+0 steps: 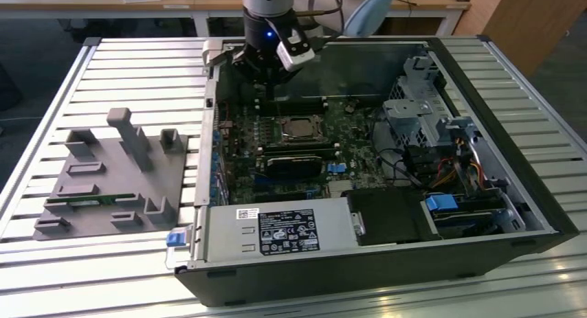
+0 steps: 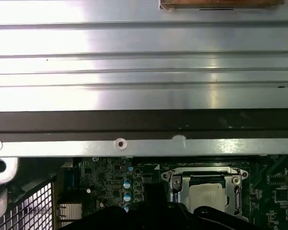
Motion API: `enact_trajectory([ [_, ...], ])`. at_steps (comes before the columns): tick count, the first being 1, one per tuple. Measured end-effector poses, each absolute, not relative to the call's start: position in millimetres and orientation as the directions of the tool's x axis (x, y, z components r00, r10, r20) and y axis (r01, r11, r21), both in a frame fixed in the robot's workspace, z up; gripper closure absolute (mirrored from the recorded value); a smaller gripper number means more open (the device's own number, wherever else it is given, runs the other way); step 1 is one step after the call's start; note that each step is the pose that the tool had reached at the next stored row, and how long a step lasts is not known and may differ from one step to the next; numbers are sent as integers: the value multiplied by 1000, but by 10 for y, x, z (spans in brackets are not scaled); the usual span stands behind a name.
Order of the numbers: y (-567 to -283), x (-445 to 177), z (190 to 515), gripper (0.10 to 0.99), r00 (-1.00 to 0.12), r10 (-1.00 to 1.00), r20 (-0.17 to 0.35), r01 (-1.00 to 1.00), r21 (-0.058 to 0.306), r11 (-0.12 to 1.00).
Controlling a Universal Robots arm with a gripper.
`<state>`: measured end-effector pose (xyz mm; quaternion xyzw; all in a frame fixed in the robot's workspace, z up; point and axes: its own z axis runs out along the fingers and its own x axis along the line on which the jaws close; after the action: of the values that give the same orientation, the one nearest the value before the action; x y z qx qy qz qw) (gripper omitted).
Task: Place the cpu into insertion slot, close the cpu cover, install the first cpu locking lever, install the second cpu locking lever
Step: 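Install the first cpu locking lever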
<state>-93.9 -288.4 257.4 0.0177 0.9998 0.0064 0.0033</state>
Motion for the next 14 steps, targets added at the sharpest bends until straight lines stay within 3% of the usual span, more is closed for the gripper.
enact_trajectory([
  [14,-2872,-747,2570,965,-999,35,-7,35,13,999],
])
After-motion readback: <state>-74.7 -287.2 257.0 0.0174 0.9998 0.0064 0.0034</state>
